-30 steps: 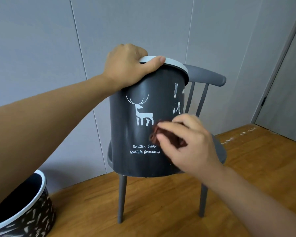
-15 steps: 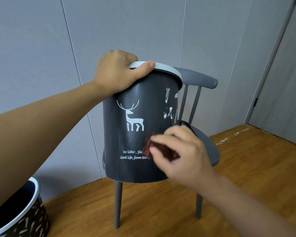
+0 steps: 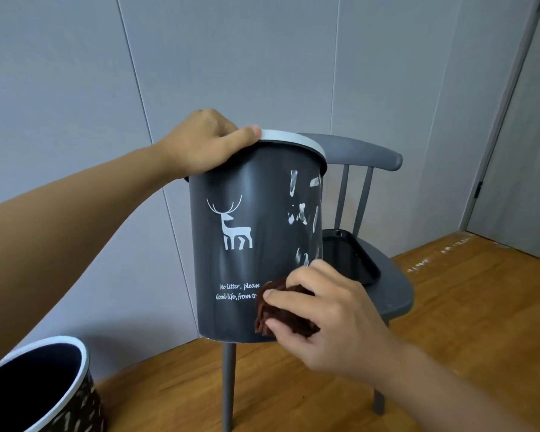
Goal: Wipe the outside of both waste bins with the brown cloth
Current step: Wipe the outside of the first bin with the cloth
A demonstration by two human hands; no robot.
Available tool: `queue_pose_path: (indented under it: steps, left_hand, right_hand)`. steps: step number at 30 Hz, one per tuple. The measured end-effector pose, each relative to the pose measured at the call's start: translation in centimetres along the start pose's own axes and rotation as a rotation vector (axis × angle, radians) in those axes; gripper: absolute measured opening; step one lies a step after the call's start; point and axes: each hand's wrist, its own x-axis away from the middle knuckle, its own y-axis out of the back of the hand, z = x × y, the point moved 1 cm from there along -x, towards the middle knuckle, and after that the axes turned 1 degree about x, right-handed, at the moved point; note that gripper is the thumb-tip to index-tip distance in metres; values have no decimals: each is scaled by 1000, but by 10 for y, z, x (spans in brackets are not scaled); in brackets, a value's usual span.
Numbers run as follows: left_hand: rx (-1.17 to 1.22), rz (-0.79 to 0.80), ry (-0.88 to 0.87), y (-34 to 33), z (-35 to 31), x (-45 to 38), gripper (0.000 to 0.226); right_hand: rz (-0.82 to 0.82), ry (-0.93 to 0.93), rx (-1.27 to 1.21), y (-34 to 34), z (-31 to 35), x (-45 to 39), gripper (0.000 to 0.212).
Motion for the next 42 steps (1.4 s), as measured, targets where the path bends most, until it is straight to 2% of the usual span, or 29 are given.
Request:
queue_pose_path:
  steps: [2, 3, 5, 7, 9, 11, 16, 19, 23, 28, 32, 36, 42]
  left_hand:
    - [-130, 51, -35, 11, -9, -5, 55]
    - [-154, 50, -66, 14, -15, -9, 44]
    - [-115, 35, -119, 12, -28, -16, 27]
    - [-120, 4, -144, -2, -40, -22, 36]
    - [-242, -45, -134, -20, -46, -26, 56]
    - [-359, -143, -121, -31, -48, -25, 65]
    - [-331, -290, -194, -40, -51, -17, 63]
    - [-261, -316, -259, -44, -51, -14, 62]
    - [-229, -337, -257, -46, -43, -14, 64]
    - [-261, -352, -249, -45, -38, -10, 62]
    - [-242, -361, -238, -42, -34, -7, 62]
    - [-227, -379, -200, -39, -22, -4, 63]
    - [-229, -383, -185, -38, -22, -3, 64]
  right_hand:
    - [25, 17, -4, 0, 0, 0, 25]
    - [34, 17, -10, 0, 1, -1, 25]
    - [47, 18, -16, -1, 2, -3, 24]
    - [58, 29, -11, -3, 2, -4, 24]
    - [60, 45, -2, -2, 1, -5, 24]
    - [42, 48, -14, 0, 0, -5, 24]
    - [-152, -111, -113, 21, -10, -14, 30]
    - [-237, -231, -145, 33, -21, -15, 34]
    - [-351, -378, -203, 41, -29, -17, 40]
    - [-471, -447, -177, 46, -42, -66, 43]
    - [-434, -388, -49, 29, -44, -88, 50]
    - [-310, -286, -109, 22, -38, -71, 51]
    - [-381, -394, -28, 13, -35, -68, 54]
